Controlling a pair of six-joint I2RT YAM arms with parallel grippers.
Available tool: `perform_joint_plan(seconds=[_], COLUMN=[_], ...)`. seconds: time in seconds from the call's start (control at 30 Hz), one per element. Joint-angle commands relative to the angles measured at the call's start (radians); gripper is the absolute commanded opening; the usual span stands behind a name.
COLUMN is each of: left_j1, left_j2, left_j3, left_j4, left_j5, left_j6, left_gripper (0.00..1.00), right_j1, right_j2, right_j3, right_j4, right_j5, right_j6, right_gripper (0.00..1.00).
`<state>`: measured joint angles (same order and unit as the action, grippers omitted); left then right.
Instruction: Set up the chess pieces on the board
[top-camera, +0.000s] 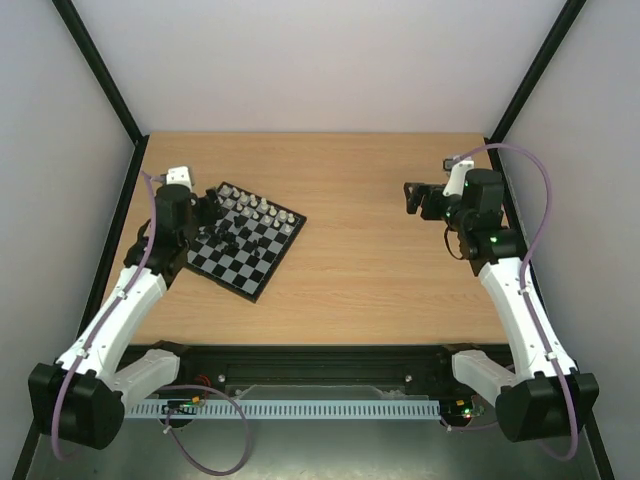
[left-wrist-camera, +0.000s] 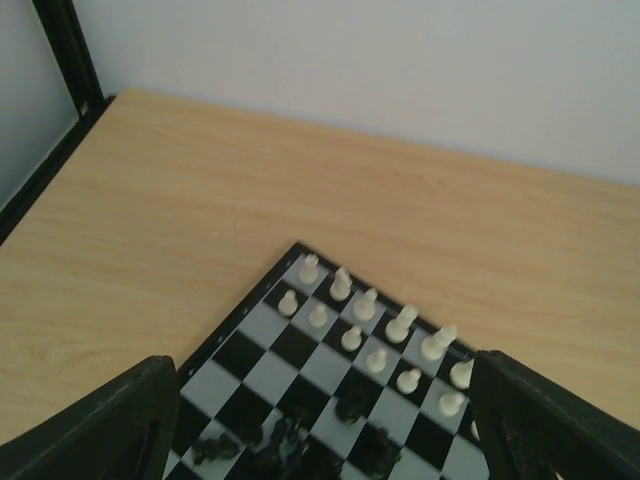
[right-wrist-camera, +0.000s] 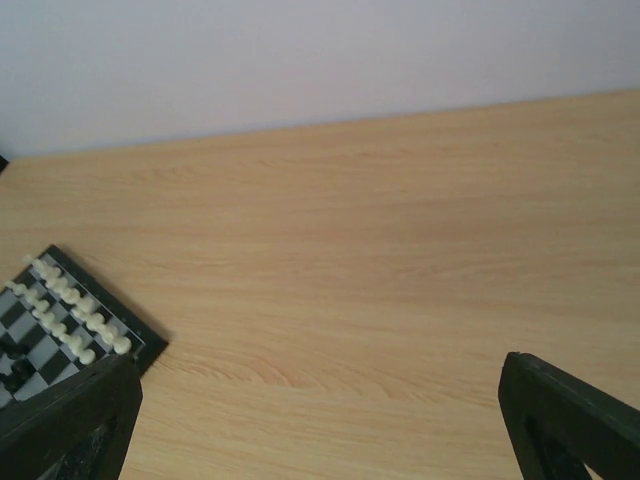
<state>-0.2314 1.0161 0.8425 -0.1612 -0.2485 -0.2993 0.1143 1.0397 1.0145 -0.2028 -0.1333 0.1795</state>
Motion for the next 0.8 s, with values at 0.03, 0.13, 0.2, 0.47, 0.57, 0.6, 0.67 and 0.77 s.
perform_joint_plan(seconds=[0.03,0.13,0.2,0.47,0.57,0.6,0.67,0.77], left_j1=[0.073,0.111,0.135,0.297,0.345,0.359,0.387,0.426], left_j2=[-0.018,0.0,0.029,0.301,0.433,0.475,0.561,0.684], left_j3=[-0.079,-0.095,-0.081,0.093,0.19,0.222,0.284,0.361], left_j4=[0.065,0.073,0.061,0.016,-0.012,-0.02,-0.037,-0.054], left_j5=[0.105,0.133,0.14,0.278,0.299,0.3,0.303,0.347], left_j6=[-0.058,-0.088,-0.115,-0.227,-0.245,-0.246,-0.249,-0.244], left_gripper=[0.82,0.84,0.85,0.85,0.84,0.84,0.82,0.73], right_j1=[-0.026,-0.036,-0.042,0.003,0.017,0.02,0.025,0.029], right_j2=[-0.005,0.005,0.017,0.101,0.114,0.118,0.129,0.144], right_j3=[-0.08,-0.116,-0.135,-0.21,-0.257,-0.271,-0.292,-0.304], right_j4=[0.027,0.026,0.031,0.081,0.097,0.1,0.096,0.083], right_j5=[-0.021,-0.11,-0.174,-0.361,-0.43,-0.445,-0.479,-0.531], right_j6=[-0.031,-0.085,-0.103,-0.176,-0.216,-0.228,-0.25,-0.281], right_gripper=[0.99,0.99,0.99,0.85,0.83,0.82,0.82,0.81])
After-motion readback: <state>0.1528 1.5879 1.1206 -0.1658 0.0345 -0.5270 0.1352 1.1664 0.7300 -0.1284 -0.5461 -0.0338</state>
